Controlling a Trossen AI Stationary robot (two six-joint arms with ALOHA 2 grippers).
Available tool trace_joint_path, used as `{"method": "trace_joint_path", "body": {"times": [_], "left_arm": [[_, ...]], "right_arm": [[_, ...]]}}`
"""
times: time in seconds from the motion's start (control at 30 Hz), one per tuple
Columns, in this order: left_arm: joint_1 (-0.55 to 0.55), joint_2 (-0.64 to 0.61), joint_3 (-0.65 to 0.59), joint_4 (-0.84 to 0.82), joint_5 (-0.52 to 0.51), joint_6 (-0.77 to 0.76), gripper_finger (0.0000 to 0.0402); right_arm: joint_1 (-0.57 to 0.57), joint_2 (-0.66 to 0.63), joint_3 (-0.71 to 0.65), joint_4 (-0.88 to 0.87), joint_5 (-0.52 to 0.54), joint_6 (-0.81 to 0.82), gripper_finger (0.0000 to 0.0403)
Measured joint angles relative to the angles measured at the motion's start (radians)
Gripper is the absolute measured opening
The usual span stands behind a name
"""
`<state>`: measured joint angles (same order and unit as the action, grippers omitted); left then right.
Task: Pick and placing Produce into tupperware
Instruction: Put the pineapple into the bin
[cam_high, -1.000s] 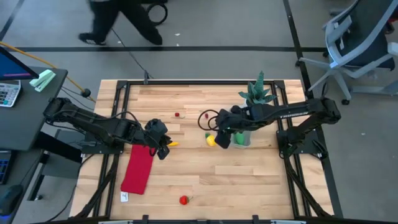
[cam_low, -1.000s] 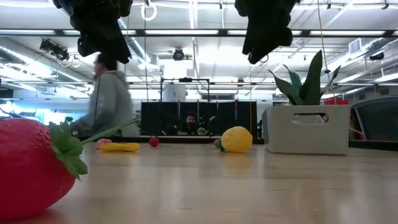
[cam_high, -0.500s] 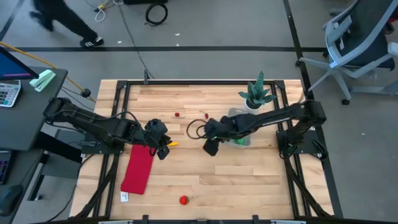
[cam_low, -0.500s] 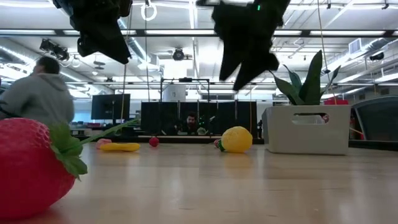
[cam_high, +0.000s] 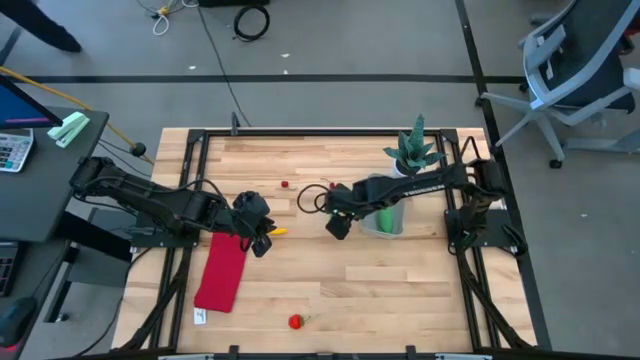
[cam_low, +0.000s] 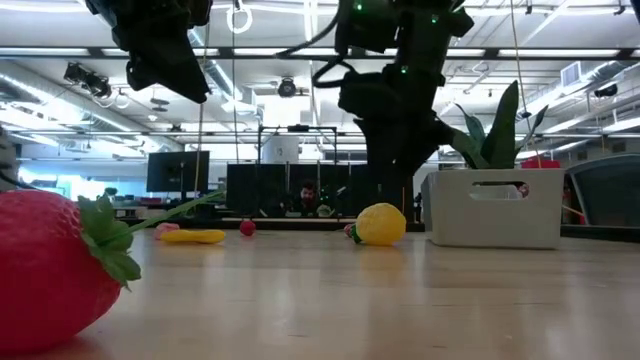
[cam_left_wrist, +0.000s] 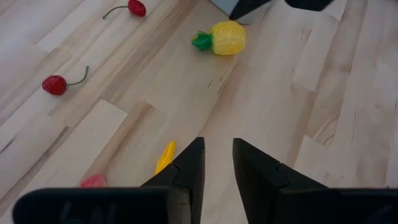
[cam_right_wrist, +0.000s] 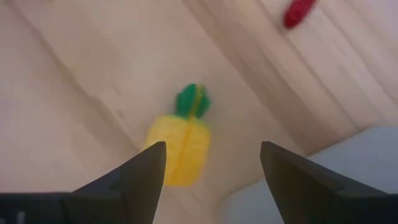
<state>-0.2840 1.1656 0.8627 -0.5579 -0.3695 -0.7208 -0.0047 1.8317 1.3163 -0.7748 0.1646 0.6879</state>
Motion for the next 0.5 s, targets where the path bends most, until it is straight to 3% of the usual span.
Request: {"method": "trace_joint_path", "body": {"times": [0.5], "left_arm": [[0.000,0.000,0.000,0.000,0.000,-0.001,0.0088]], "right_arm": [[0.022,0.007,0.000,0.006,-0.077,0.069,0.0269]]}}
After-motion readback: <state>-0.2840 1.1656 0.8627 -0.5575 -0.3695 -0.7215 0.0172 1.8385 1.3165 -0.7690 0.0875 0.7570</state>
